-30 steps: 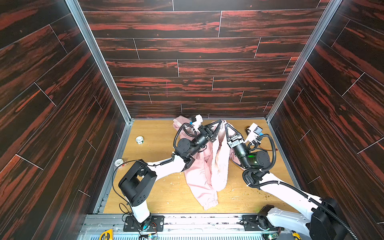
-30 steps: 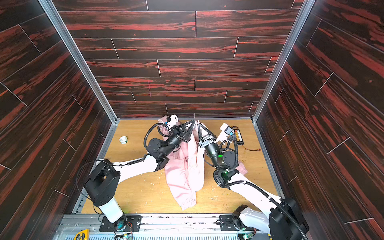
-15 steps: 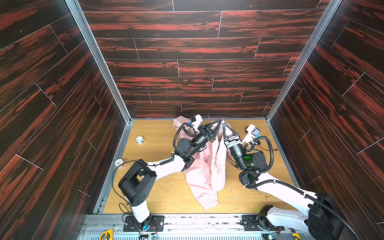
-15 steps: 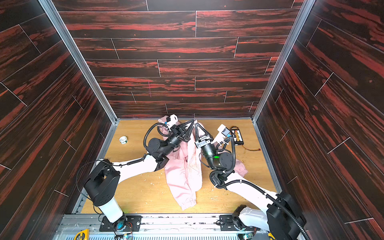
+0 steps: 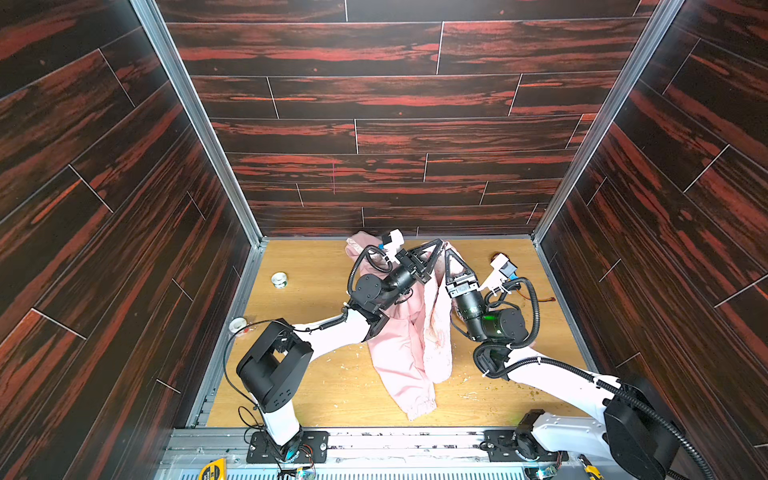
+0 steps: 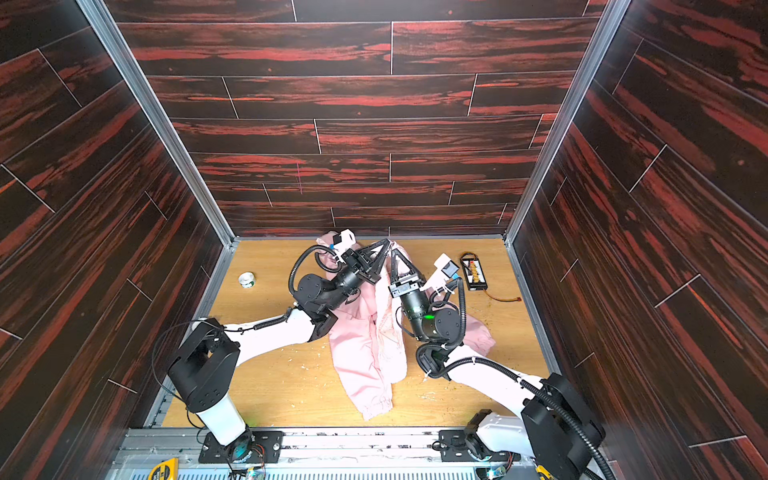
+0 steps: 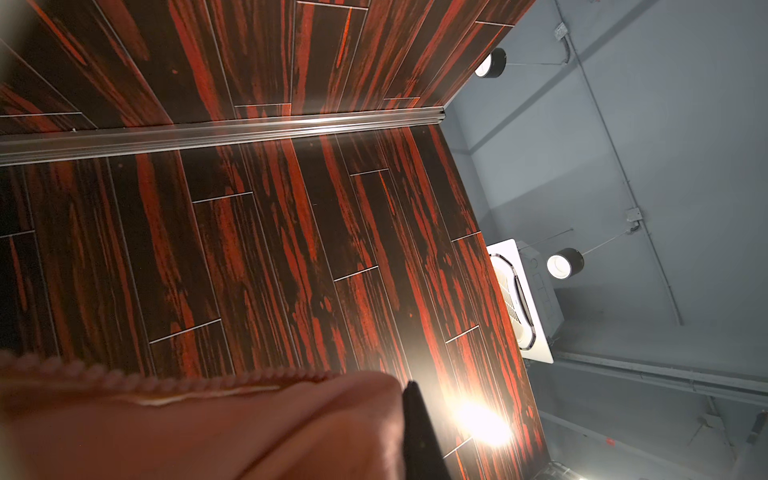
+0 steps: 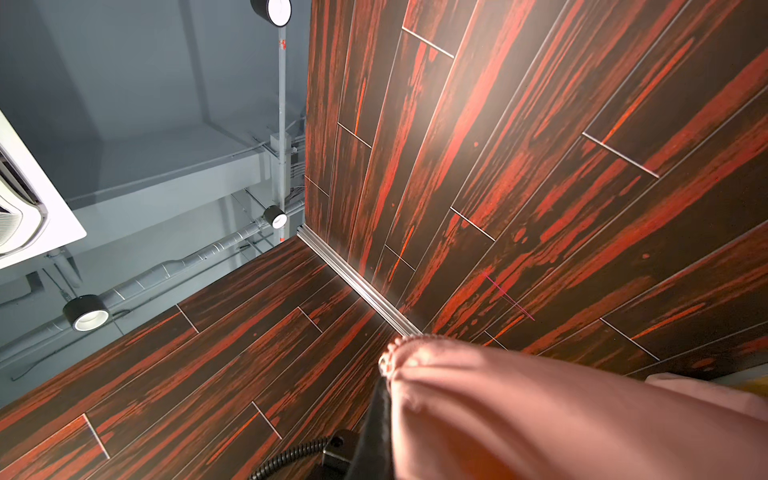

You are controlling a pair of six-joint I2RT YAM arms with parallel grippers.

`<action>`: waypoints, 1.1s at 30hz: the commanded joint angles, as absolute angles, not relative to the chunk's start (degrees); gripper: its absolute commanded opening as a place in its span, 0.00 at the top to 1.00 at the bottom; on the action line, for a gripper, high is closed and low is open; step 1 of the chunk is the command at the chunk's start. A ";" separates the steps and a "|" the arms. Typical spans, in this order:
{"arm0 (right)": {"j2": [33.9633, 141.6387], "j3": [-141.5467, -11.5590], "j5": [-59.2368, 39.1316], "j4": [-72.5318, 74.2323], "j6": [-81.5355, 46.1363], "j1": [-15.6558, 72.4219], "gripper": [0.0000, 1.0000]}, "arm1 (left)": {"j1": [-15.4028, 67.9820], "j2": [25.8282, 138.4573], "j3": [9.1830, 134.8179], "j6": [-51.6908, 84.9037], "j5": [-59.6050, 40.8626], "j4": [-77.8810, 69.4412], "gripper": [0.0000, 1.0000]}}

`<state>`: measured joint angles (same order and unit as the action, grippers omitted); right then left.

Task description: Zip up the jacket

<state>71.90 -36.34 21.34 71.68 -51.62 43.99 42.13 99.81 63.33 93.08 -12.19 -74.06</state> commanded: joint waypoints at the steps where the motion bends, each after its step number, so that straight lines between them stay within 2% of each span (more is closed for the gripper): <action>1: 73.07 -33.75 14.55 65.94 -52.01 47.11 1.00 | 41.57 94.79 68.82 94.09 -8.59 -80.77 1.00; 11: 74.54 -32.47 15.60 68.00 -54.84 49.26 1.00 | 41.59 95.20 70.52 94.88 -8.38 -80.77 1.00; 23: 68.25 -32.10 14.18 60.97 -60.61 42.14 1.00 | 41.79 91.17 64.32 93.34 -7.82 -80.77 1.00; 33: 66.91 -32.15 13.07 62.38 -61.09 41.84 1.00 | 41.75 92.01 63.74 93.91 -7.38 -80.77 1.00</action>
